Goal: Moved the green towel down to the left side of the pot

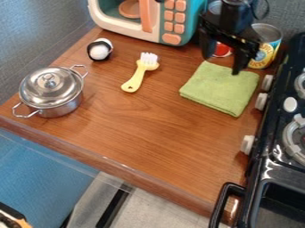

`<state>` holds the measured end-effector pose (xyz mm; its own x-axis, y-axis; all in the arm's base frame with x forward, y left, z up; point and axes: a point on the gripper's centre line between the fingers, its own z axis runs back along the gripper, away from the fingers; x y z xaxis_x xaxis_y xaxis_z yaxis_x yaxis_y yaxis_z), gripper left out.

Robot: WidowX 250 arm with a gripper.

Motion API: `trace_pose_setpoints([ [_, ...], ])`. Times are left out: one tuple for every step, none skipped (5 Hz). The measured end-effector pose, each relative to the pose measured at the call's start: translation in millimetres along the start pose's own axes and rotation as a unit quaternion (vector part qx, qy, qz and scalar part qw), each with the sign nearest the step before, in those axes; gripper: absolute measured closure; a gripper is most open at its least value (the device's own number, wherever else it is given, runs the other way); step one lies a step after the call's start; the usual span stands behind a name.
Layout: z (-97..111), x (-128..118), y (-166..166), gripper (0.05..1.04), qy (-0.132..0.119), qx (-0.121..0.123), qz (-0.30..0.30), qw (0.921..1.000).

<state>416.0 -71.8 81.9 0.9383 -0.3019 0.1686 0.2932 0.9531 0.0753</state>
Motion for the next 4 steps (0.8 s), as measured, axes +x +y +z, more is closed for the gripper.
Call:
trace_pose_setpoints([
  [-18,4,-5,0.083,0.007,0.001,0.002,1.0],
  [-38,0,-7,0.083,0.026,0.006,-0.002,0.9996],
  [-48,0,-1,0.083,0.026,0.009,0.003,0.9996],
  [-53,-6,2,0.083,0.033,0.01,0.006,0.9994],
])
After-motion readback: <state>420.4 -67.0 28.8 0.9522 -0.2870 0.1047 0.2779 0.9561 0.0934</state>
